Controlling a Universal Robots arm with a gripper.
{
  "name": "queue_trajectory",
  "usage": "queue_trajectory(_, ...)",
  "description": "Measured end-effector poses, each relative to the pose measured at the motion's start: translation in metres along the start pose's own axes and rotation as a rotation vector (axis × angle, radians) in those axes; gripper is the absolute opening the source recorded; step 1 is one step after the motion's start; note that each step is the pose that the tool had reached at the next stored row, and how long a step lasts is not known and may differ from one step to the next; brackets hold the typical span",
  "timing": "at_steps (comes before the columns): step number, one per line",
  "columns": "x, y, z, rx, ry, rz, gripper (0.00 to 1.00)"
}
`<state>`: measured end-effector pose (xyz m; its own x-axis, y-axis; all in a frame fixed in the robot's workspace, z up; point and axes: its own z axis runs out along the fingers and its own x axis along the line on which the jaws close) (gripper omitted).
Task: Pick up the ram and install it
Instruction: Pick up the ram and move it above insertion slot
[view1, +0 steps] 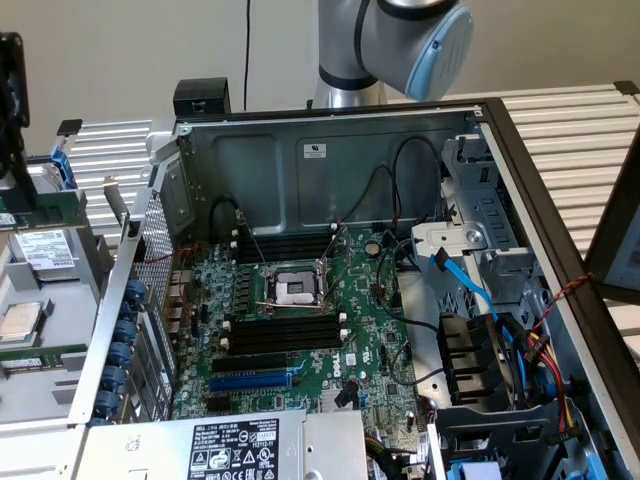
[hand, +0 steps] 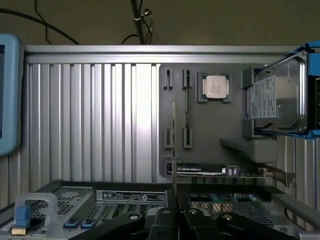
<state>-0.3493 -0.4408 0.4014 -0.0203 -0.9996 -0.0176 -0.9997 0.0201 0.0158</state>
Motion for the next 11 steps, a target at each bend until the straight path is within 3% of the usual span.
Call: queue_trajectory(11, 0.003, -0.0499, -0.0045, 0.0000, -0.0005, 0.000, 0.12)
